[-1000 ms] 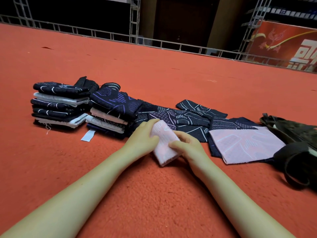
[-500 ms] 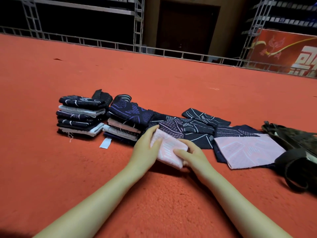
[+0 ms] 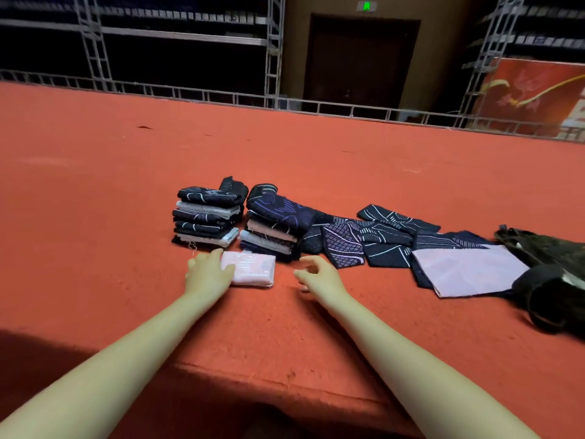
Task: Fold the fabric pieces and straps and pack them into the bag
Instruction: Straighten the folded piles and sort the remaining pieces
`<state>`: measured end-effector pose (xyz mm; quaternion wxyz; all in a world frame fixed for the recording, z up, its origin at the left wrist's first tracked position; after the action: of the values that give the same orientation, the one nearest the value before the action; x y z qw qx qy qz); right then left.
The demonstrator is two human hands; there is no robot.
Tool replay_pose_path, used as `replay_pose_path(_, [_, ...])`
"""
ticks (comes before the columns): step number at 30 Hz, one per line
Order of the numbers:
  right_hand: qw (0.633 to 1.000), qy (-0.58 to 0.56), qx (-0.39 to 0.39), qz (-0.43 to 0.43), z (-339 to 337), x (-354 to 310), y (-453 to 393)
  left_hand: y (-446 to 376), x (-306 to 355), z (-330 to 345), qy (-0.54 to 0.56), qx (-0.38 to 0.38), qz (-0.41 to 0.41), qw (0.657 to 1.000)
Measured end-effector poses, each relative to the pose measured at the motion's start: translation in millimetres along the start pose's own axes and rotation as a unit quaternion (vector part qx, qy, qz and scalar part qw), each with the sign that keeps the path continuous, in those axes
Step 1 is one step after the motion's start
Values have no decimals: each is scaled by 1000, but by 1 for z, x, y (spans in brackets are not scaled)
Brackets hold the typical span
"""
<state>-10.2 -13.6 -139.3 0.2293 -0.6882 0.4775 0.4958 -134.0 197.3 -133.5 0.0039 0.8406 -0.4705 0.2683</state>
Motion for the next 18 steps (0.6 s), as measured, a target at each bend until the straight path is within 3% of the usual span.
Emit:
replay_pose_path(2, [994,94,49,-40,-25,-2,5,6,12,-8,-22,40,25,999])
replay_pose_path(6, [973,182,135,-45,-94,19,13,20,75,-11,8,104,166,981])
replay_pose_path(9, [951,218,217,-31,-157,49,17,34,128,10,61,76,236,967])
replay_pose_path(14, [900,268,340,41,-249,100,32,41,196,72,139,-1,265,954])
replay_pose_path(16, [914,264,306,30,-266,112,27,41,222,99,156,-41,270,949])
replay_pose_path(18, [936,273,221,-9,-269,117,22,42,250,123,160,-70,282,943])
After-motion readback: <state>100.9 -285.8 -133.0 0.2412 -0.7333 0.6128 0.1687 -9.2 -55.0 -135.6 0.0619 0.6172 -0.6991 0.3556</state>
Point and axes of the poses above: each hand's wrist, its own y-axis away from the middle knuckle, its own z-axis out of the palm, x = y × z, the point moved 9 cm from there along -y, towards the middle knuckle, and after that the axes turned 12 degrees about z, right-handed, at the moved point
